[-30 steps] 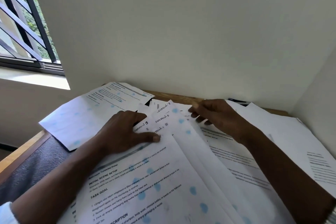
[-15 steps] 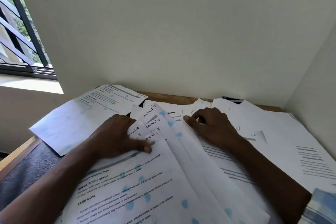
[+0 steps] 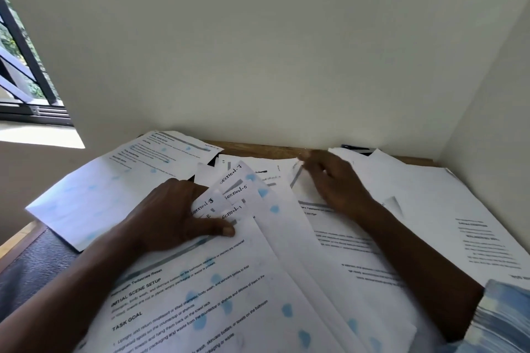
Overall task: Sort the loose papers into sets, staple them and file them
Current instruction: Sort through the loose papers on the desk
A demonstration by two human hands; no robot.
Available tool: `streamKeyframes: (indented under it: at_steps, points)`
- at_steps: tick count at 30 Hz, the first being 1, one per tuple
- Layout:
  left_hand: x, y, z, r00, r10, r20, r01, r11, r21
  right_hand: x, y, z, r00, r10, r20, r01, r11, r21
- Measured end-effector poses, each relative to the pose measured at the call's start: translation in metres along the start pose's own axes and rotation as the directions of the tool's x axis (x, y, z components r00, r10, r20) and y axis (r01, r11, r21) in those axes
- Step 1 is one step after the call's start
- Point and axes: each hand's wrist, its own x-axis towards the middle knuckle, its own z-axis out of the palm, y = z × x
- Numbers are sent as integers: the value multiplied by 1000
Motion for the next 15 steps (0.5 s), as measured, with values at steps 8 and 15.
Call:
streamKeyframes:
  at_steps: [8, 15]
  points:
    - [54, 28, -32, 990, 130, 61, -143, 939, 312, 1, 41, -1, 996, 76, -53, -92, 854, -511]
    - [90, 10, -4, 995, 77, 65, -96, 919, 383, -4, 40, -4, 987, 138, -78, -156, 763, -627]
